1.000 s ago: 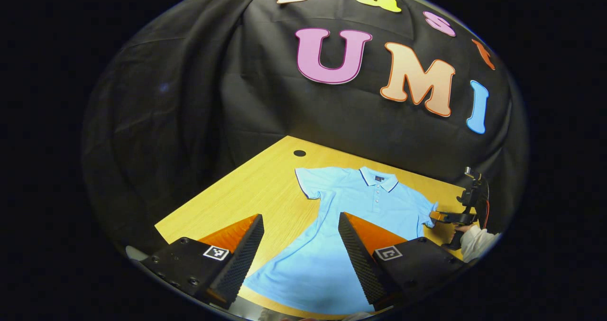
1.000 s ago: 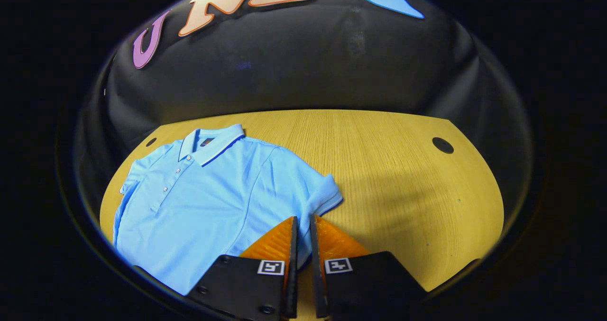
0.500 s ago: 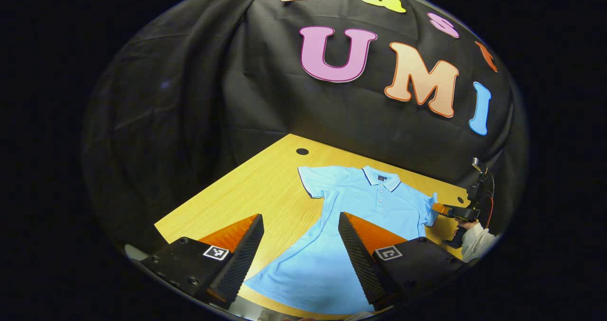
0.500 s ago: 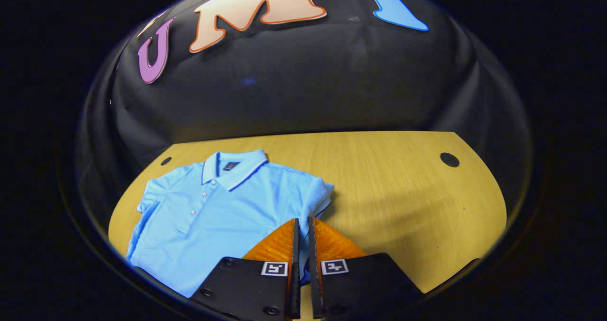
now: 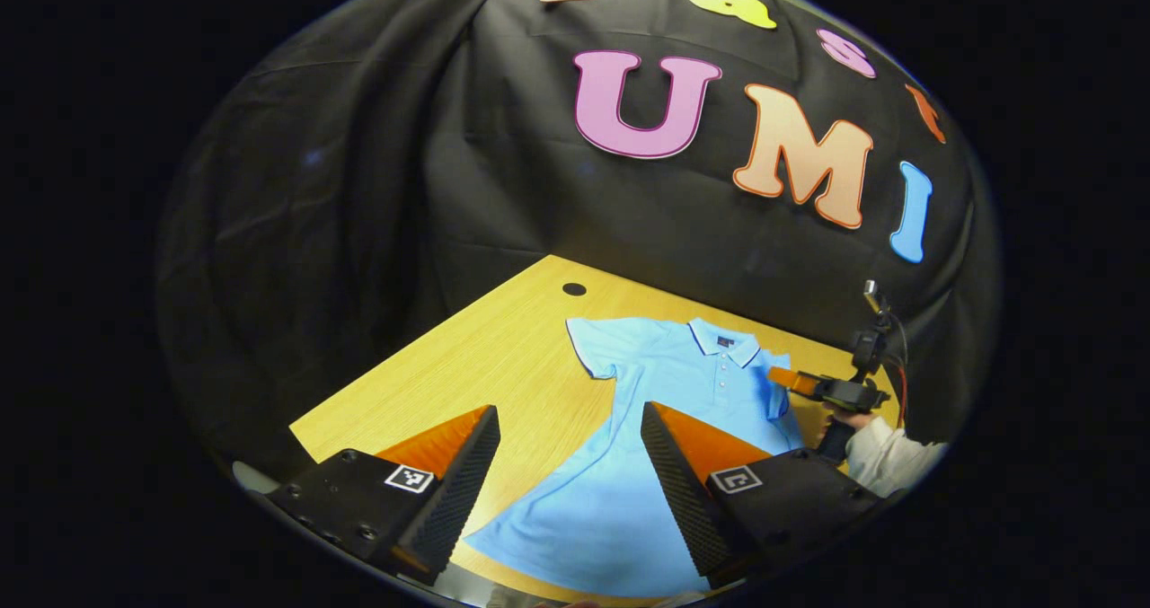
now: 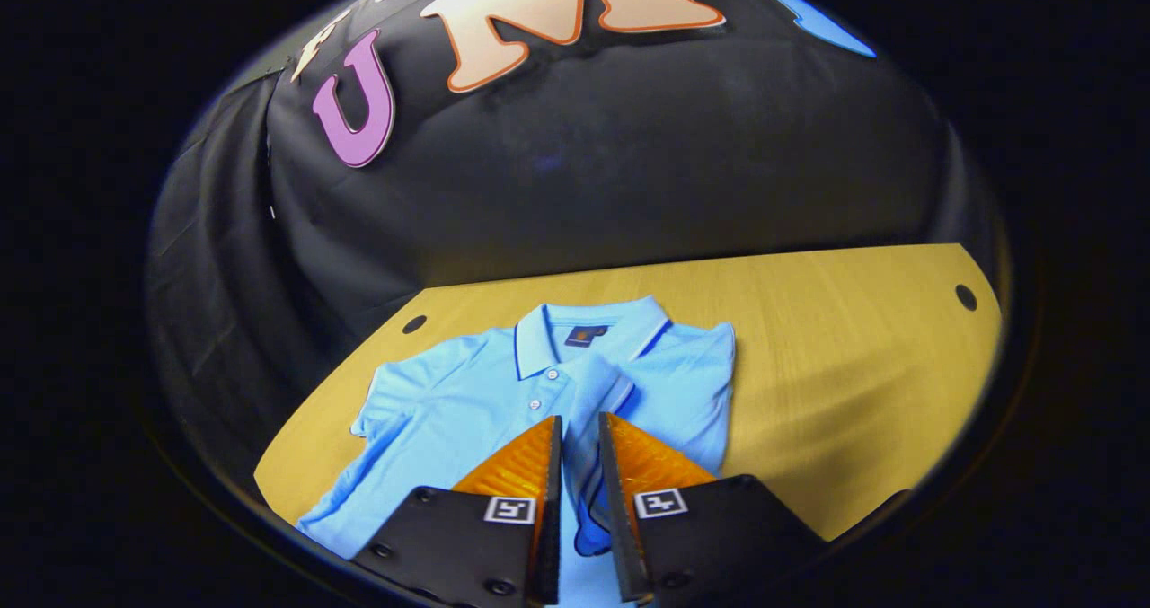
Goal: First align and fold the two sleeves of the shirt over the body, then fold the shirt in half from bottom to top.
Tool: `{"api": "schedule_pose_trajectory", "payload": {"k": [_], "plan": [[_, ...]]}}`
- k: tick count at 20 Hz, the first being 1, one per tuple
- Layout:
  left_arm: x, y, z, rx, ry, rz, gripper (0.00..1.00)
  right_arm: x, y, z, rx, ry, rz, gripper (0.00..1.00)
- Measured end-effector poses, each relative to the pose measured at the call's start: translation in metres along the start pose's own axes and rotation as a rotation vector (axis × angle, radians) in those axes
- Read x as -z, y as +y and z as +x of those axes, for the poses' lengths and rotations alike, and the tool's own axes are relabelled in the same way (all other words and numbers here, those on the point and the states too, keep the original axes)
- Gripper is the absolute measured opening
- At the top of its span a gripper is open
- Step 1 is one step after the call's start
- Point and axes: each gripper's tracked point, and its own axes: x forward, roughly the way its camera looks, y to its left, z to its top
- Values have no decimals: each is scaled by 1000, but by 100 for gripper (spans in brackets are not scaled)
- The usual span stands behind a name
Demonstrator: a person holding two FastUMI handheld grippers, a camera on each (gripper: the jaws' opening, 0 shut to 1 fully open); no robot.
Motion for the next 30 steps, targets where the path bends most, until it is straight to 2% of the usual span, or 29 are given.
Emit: {"api": "schedule_pose_trajectory", "payload": {"k": [3, 4, 7, 11, 12, 13, 16, 17, 18, 22, 23, 24, 25, 27, 28, 29, 30], "plan": [[0, 1, 10, 15, 1, 4, 95, 14, 14, 3, -37, 31, 6, 42], [0, -1, 15, 23, 3, 8, 95, 15, 14, 1, -38, 35, -11, 62], [1, -4, 35, 61, 17, 11, 95, 20, 16, -7, -23, 46, -48, 99], [-1, -14, 79, 141, 31, 36, 95, 18, 21, -30, 3, 27, -51, 98], [1, -13, 93, 151, 39, 49, 95, 19, 21, -37, 14, 27, -54, 94], [-1, -13, 107, 167, 36, 65, 95, 21, 20, -48, 29, 24, -61, 98], [-4, -16, 154, 204, 42, 134, 95, 31, 21, -81, 75, 21, -65, 98], [-6, -20, 170, 219, 36, 152, 95, 37, 24, -93, 83, 28, -65, 94], [-6, -23, 185, 234, 35, 164, 95, 42, 28, -107, 88, 35, -66, 98], [-3, -33, 244, 283, 63, 199, 95, 54, 43, -151, 117, 42, -51, 98], [-2, -35, 258, 288, 74, 198, 95, 56, 45, -159, 129, 42, -39, 94], [1, -36, 270, 291, 80, 198, 95, 58, 45, -167, 148, 38, -27, 94], [3, -36, 283, 289, 93, 204, 95, 58, 44, -173, 167, 32, -15, 98], [13, -31, 305, 276, 130, 218, 95, 55, 41, -183, 202, 13, 16, 98], [19, -30, 315, 271, 149, 224, 95, 54, 39, -187, 222, 16, 34, 93], [22, -28, 321, 266, 165, 223, 95, 53, 40, -192, 231, 13, 52, 98], [28, -26, 327, 263, 183, 223, 95, 47, 42, -196, 240, -7, 64, 98]]}}
